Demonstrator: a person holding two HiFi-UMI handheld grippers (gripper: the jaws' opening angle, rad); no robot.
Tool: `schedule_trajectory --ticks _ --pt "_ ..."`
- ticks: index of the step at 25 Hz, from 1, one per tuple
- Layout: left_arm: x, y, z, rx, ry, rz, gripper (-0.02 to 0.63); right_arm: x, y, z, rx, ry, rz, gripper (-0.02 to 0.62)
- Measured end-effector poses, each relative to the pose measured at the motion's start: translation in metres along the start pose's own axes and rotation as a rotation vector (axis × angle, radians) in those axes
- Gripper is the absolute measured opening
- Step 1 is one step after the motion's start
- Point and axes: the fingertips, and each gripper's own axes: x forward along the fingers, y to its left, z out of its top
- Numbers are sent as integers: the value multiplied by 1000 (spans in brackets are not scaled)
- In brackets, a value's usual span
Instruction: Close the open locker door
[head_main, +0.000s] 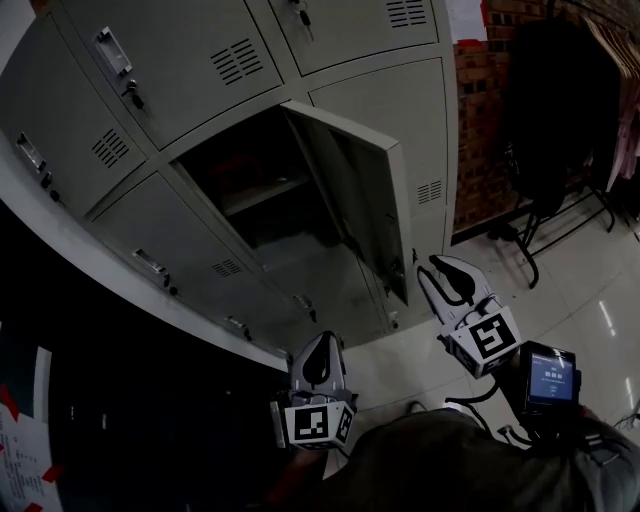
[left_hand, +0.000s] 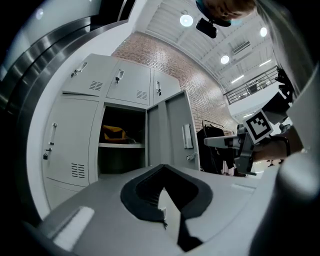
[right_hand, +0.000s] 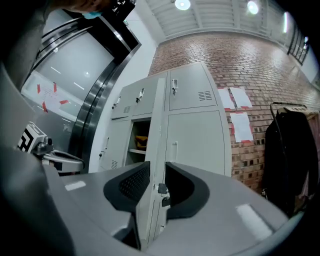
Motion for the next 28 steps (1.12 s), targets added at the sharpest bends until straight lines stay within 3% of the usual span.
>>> schedule_trajectory --ticks 8,19,24,28 --pt "18 10 6 7 -13 -10 2 22 4 23 -24 -62 108 141" --pt "19 20 0 2 3 14 2 35 45 27 -42 -88 357 183" --pt "8 34 0 1 18 65 2 44 84 30 -78 -107 496 152" --pt "-2 50 -2 5 23 111 2 56 113 32 -102 -135 556 120"
